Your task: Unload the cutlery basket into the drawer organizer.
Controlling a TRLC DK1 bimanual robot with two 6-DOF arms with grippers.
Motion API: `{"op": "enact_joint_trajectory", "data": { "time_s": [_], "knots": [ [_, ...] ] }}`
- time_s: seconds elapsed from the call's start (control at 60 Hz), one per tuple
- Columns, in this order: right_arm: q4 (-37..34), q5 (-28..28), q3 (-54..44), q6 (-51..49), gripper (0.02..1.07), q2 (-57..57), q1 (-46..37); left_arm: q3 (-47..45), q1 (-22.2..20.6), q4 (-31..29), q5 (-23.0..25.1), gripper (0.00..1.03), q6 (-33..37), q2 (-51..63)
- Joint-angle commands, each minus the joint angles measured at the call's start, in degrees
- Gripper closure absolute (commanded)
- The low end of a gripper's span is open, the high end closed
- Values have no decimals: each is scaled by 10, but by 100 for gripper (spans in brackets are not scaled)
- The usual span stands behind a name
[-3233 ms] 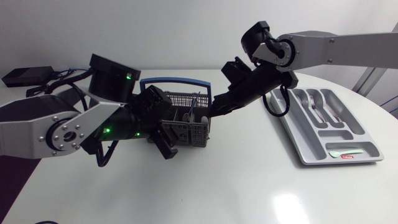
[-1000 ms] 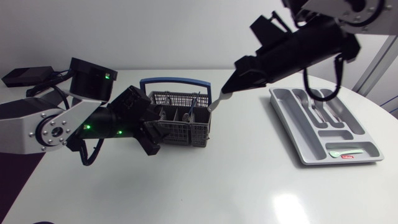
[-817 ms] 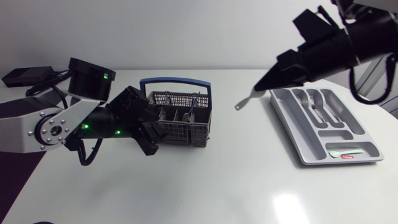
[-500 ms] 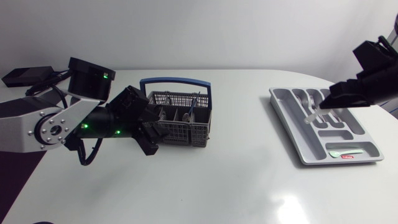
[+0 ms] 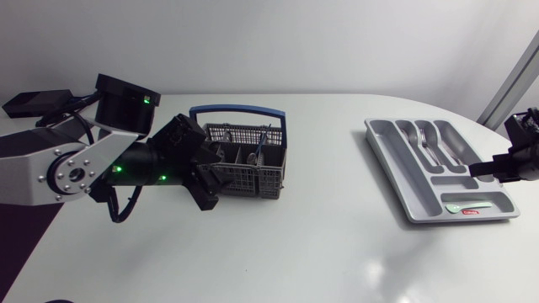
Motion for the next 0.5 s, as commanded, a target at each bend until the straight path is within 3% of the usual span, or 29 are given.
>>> {"op": "enact_joint_trajectory", "data": {
  "time_s": [0.0, 0.417, 0.483],
  "knots": [
    [23, 14, -18, -10, 101, 42, -10, 15, -4, -9, 2, 32, -1, -1],
    [123, 47, -27, 1, 101, 187, -22, 19, -4, -12, 2, 32, -1, 3],
    [125, 47, -27, 3, 85, 195, -22, 21, -4, -12, 2, 32, -1, 7]
  ]
}}
